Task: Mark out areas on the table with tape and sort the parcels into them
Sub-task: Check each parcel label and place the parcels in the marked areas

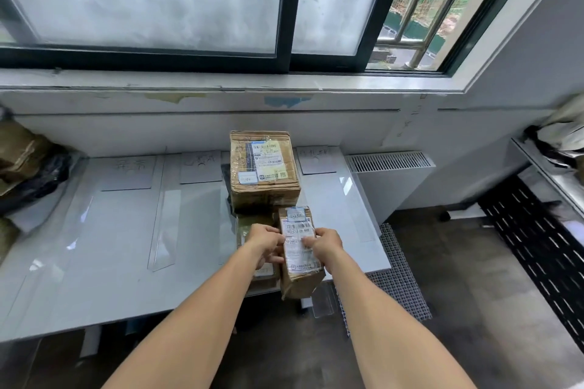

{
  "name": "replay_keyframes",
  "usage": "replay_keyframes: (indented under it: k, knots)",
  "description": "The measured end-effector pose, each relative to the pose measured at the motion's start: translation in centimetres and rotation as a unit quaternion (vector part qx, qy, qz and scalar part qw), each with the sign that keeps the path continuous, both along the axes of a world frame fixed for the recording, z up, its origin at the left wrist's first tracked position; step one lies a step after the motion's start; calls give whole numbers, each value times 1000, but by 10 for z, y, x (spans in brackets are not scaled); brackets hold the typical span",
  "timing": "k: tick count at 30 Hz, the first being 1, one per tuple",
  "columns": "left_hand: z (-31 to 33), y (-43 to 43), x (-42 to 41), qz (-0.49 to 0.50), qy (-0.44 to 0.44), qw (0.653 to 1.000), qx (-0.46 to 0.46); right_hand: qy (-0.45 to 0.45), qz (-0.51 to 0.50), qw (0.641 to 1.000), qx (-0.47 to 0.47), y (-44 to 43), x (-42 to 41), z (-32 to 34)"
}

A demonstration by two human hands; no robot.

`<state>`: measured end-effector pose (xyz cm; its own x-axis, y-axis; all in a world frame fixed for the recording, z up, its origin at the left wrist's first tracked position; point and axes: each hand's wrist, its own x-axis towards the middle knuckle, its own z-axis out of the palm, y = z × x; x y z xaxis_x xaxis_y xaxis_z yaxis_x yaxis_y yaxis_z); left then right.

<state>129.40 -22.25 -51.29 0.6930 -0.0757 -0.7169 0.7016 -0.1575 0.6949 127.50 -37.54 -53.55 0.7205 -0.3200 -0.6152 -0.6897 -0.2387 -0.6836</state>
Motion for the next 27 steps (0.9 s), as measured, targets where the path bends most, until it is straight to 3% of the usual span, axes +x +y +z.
replay_keyframes:
  k: [10,20,27]
  knots:
    - [-17,1,20,-42,-6,995,93,36,1,995,-89,24,20,-24]
    - [-12,2,27,-79,-11,992,99,22,-5,997,-79,22,27,-27]
    - [10,25,36,-61,-83,982,161,-68,30,976,-205,25,32,6]
